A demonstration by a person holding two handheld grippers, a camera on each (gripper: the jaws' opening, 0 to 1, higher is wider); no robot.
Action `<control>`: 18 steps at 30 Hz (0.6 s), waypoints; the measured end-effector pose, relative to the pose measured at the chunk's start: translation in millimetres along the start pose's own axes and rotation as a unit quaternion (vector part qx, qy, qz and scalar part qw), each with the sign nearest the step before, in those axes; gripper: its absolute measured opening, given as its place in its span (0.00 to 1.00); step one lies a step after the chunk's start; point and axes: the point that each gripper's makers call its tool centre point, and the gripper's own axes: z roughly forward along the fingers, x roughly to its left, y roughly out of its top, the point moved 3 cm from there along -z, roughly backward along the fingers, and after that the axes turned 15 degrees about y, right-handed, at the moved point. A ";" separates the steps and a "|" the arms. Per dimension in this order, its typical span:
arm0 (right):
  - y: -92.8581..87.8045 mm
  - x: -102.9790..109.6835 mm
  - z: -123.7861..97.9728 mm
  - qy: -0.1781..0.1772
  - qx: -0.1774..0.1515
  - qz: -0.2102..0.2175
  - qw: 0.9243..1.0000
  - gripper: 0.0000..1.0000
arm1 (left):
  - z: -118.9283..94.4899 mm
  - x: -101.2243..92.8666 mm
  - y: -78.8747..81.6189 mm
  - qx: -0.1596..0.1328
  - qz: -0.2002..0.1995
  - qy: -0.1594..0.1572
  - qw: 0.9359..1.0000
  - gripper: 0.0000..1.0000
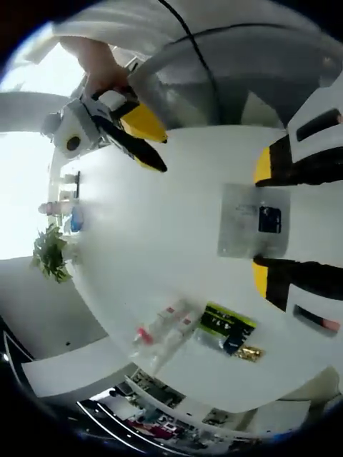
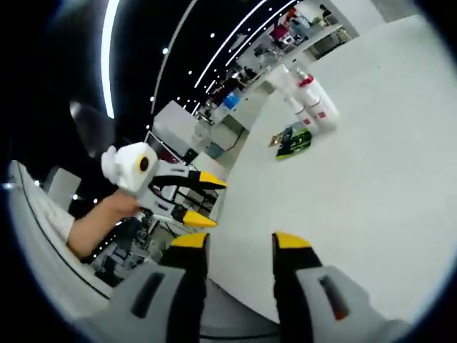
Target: Arrange the skincare products in the storage area until every visible bottle or jar stands upright without overlapping.
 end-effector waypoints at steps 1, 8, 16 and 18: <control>0.0 0.7 0.8 0.001 -0.002 0.001 1.000 0.36 | 0.0 -3.7 2.1 -0.002 0.001 -0.001 1.000 0.41; -6.5 2.0 8.3 0.010 0.014 0.026 1.000 0.36 | 4.5 -25.3 29.5 -0.024 0.003 0.002 1.000 0.41; -3.2 3.7 9.3 0.014 0.012 0.038 0.999 0.33 | 0.7 -47.6 54.5 -0.055 0.006 -0.015 0.998 0.41; -4.4 5.1 11.1 0.016 0.016 0.042 0.999 0.31 | -1.3 -56.5 60.0 -0.060 0.021 -0.023 0.998 0.41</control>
